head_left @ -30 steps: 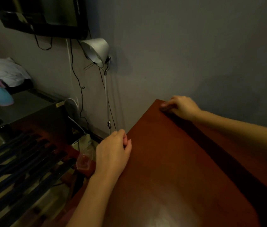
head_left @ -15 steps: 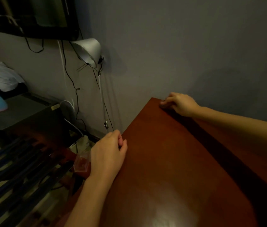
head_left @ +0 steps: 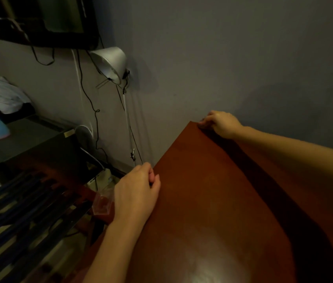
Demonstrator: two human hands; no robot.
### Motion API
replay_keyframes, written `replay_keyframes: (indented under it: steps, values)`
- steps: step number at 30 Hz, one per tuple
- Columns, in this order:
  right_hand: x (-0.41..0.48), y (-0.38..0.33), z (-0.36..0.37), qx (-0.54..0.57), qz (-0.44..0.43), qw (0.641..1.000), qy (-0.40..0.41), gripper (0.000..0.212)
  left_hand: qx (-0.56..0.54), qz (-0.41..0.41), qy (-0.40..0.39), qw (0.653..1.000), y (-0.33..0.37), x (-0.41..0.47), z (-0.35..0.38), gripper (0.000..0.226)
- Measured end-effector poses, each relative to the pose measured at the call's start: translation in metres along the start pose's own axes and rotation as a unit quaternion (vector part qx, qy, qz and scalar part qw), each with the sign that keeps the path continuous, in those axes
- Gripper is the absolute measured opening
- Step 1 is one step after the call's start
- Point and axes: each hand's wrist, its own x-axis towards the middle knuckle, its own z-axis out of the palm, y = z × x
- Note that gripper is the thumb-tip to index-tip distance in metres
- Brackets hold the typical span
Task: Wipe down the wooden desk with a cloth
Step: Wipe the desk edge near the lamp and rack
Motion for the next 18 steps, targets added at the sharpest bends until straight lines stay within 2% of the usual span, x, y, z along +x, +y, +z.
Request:
replay_keyframes:
  steps: [4,8,9,12,14,16,18]
  values:
    - [0.019,-0.040,0.018,0.045,0.001,0.999,0.017,0.045,-0.008,-0.004,-0.002,1.000,0.000,-0.002,-0.002,0.020]
    - [-0.022,-0.024,0.001,0.046,-0.116,0.992,-0.005,0.031,-0.013,0.000,0.003,1.000,-0.002,-0.001,-0.001,0.019]
    - [-0.031,-0.014,-0.006,0.047,-0.119,0.992,-0.011,0.029,-0.011,0.002,0.003,1.000,-0.002,-0.001,-0.001,0.019]
    - [-0.025,0.012,-0.012,0.009,-0.047,0.999,-0.011,0.031,-0.003,0.000,0.000,1.000,0.000,-0.001,-0.002,0.020]
    - [-0.006,0.002,-0.002,-0.001,-0.011,1.000,-0.005,0.034,-0.005,-0.004,-0.002,1.000,0.000,0.000,-0.002,0.020]
    - [0.003,-0.022,0.006,0.031,0.002,0.999,0.014,0.037,-0.002,-0.005,-0.001,1.000,-0.001,0.000,-0.001,0.020]
    - [-0.007,-0.038,0.008,0.061,-0.034,0.997,0.019,0.040,-0.006,-0.006,0.004,1.000,0.000,-0.001,-0.001,0.020]
